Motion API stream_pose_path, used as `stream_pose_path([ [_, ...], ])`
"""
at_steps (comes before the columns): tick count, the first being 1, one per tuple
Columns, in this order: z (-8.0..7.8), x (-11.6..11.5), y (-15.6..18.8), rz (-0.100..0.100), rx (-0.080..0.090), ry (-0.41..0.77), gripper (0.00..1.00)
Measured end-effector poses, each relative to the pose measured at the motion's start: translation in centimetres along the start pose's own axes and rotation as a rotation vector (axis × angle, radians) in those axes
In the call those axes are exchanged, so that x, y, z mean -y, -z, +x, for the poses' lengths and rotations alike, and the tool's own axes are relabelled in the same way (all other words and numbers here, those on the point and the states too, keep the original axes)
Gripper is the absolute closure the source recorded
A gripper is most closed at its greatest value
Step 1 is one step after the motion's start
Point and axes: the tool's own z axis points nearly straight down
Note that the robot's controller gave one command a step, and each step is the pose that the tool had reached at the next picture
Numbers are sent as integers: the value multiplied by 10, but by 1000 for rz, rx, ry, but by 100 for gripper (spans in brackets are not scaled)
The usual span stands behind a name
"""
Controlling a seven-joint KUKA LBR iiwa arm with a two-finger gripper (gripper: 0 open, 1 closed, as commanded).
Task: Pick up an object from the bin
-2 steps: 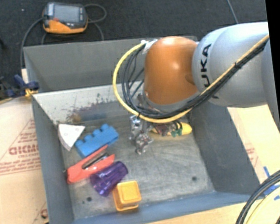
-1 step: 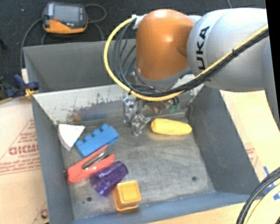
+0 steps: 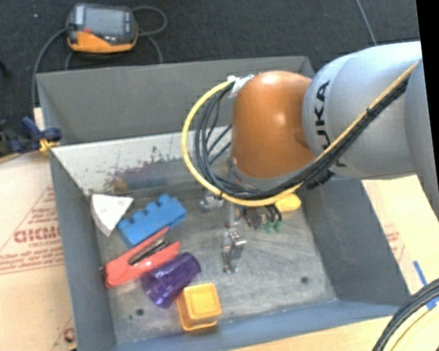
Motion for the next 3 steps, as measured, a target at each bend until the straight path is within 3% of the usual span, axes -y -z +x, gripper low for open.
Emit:
stream_pose_path([
  [1, -3, 0, 2, 0, 7, 2, 0],
  [2, -20, -42, -12, 2, 10, 18, 0],
  [3, -35, -60, -65, 2, 9, 200, 0],
])
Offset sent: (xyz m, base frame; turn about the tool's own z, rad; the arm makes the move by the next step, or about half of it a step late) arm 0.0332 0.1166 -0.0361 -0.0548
